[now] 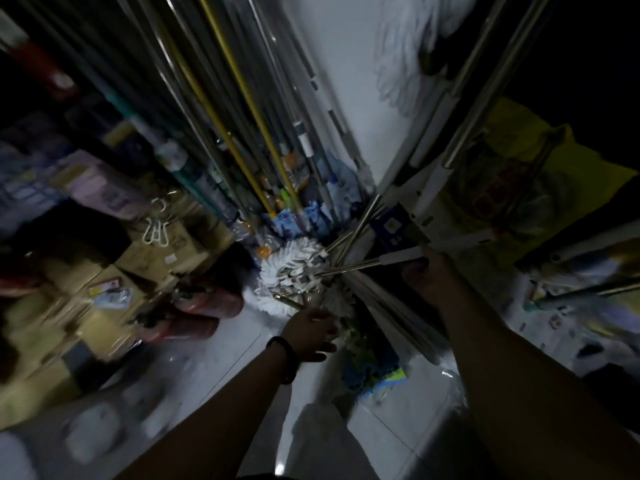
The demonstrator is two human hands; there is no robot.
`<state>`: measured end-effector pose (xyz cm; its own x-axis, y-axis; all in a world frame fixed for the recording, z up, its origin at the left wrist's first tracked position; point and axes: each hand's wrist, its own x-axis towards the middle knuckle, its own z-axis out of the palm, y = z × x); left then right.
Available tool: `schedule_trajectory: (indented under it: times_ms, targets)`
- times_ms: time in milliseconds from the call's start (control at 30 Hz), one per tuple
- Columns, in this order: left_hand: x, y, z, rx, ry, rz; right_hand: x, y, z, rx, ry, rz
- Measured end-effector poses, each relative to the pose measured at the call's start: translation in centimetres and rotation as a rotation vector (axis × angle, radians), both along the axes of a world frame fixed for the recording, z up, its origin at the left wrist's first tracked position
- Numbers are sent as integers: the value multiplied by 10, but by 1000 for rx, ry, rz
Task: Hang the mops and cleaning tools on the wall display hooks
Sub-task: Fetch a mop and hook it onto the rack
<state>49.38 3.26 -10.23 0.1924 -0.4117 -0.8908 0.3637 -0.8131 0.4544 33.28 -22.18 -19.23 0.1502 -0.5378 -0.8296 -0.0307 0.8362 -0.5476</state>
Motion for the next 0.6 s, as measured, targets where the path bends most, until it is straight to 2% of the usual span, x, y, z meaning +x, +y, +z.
schedule_trajectory:
  times_ms: [133,267,400,533,600]
  targets:
    - [-5,22,-2,34,-25,1,12,2,-8,30,-60,-46]
    - [-3,34,-10,59,-37,5,37,34,6,-10,52,105]
    - [-2,38,-17,74,-7,11,57,90,3,-123,60,457]
    - [4,40,-20,79,40,17,81,137,-11,-216,103,609]
    - [11,45,-23,75,44,39,99,152,-3,-301,103,611]
